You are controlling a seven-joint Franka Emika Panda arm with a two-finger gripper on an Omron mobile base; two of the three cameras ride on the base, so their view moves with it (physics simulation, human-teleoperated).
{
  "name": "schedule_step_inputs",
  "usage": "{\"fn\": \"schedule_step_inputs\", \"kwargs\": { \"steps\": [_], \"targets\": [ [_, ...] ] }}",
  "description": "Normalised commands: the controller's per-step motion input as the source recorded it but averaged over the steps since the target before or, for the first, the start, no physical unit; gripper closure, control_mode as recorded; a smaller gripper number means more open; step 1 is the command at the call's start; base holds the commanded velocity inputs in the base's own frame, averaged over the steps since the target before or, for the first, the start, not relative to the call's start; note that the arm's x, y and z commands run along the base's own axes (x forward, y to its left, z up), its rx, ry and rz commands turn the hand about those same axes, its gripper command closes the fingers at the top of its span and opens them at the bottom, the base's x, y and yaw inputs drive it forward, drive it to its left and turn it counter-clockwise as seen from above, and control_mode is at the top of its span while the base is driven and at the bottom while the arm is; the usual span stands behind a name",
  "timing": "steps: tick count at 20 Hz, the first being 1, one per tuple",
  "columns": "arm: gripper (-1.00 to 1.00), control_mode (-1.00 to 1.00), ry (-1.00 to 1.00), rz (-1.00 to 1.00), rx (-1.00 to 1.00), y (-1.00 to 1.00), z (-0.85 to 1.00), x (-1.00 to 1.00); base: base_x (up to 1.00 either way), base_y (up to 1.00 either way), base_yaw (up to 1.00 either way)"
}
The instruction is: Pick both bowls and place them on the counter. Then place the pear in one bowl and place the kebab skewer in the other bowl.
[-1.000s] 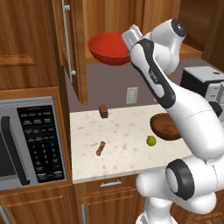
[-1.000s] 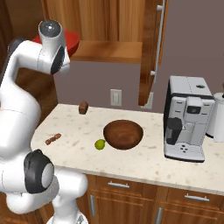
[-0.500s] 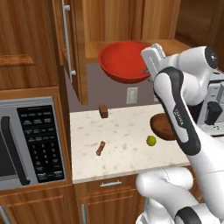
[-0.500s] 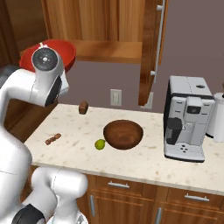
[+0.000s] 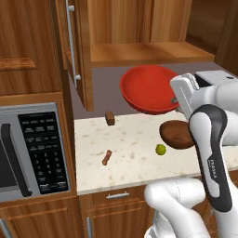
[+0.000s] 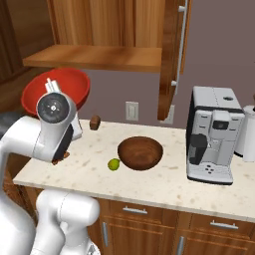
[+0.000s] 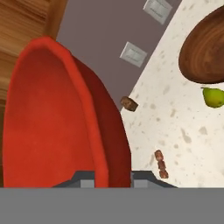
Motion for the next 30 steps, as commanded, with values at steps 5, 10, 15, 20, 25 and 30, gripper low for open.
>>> {"fn": "schedule_step_inputs", "kwargs": {
  "steps": [5,10,15,20,25,30],
  "targets": [
    [1.00,-1.00,0.09,0.00,-0.07,-0.11,-0.68,-0.21,0.00,0.00,0.00],
    [1.00,-1.00,0.16,0.00,-0.14,0.01,-0.64,0.22,0.00,0.00,0.00],
    [1.00,-1.00,0.12,0.00,-0.10,0.00,-0.62,0.44,0.00,0.00,0.00],
    [1.00,-1.00,0.05,0.00,-0.02,0.01,-0.69,0.62,0.00,0.00,0.00],
    [1.00,-1.00,0.01,0.00,0.00,0.01,-0.69,0.68,0.00,0.00,0.00],
    [1.00,-1.00,0.05,0.00,0.00,0.00,-0.45,0.73,0.00,0.00,0.00]
  ]
}}
